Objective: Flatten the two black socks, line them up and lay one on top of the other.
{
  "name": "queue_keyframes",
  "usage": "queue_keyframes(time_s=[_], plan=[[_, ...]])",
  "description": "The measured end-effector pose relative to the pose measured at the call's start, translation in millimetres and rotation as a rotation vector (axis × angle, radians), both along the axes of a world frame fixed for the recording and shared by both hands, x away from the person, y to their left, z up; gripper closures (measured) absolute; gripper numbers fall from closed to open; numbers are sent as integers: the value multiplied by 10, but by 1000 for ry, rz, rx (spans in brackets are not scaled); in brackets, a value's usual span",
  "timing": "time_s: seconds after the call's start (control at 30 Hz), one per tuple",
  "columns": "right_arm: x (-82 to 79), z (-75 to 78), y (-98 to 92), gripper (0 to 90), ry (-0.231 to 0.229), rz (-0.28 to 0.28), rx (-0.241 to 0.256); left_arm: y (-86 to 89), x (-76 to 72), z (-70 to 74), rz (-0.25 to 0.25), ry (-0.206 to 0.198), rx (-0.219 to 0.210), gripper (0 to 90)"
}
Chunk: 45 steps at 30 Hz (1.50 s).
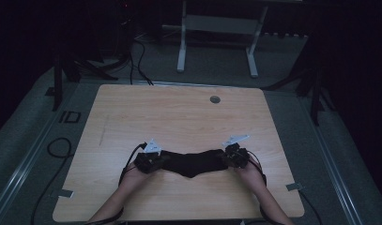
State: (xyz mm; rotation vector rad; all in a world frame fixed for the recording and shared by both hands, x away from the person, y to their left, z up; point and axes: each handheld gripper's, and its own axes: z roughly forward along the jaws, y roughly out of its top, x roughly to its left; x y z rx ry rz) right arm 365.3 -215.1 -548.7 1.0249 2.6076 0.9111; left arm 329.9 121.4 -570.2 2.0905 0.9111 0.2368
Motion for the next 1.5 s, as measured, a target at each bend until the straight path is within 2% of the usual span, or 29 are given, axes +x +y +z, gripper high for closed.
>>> queue_keyframes(time_s=[0.13, 0.2, 0.4, 0.67, 0.73, 0.8, 0.83, 0.9, 0.97, 1.03, 1.07, 1.1, 1.17, 1.27, 1.37, 1.5], plan=[[69, -1, 18, 857, -5, -13, -1, -7, 74, 1, 6, -7, 3, 879], [107, 0, 22, 856, -4, -17, -1, -5, 112, -4, 10, 0, -9, 879], [173, 3, 25, 845, 4, -21, 2, -7, 193, 6, 18, -6, 8, 879], [173, 1, 39, 812, 0, -27, 5, -10, 196, 6, 28, -16, 10, 878], [173, 19, 34, 792, 24, -11, 47, -5, 177, 26, 29, -19, -4, 859], [144, 60, 43, 737, 12, -12, 63, 6, 139, 63, 48, -46, -24, 704], [127, 88, 47, 691, -6, -3, 65, 20, 116, 89, 47, -57, -56, 610], [93, 152, 49, 571, -34, 1, 81, 42, 76, 139, 41, -73, -91, 483], [66, 213, 43, 437, -71, -2, 101, 43, 36, 183, 43, -80, -92, 296], [45, 261, 35, 327, -92, -5, 111, 43, -12, 216, 52, -95, -101, 180], [35, 278, 30, 288, -99, -9, 119, 40, -38, 230, 60, -108, -88, 136], [24, 292, 20, 261, -105, -16, 134, 43, -56, 241, 66, -115, -81, 130], [16, 296, -3, 138, -106, -15, 148, 49, -86, 249, 89, -118, -70, 86], [3, 279, -33, 129, -120, -25, 148, 75, -130, 240, 114, -137, -37, 86], [-11, 268, -63, 128, -142, -26, 149, 142, -166, 231, 134, -136, -61, 86], [-53, 252, -160, 126, -170, -19, 149, 239, -214, 222, 160, -146, -59, 86]])
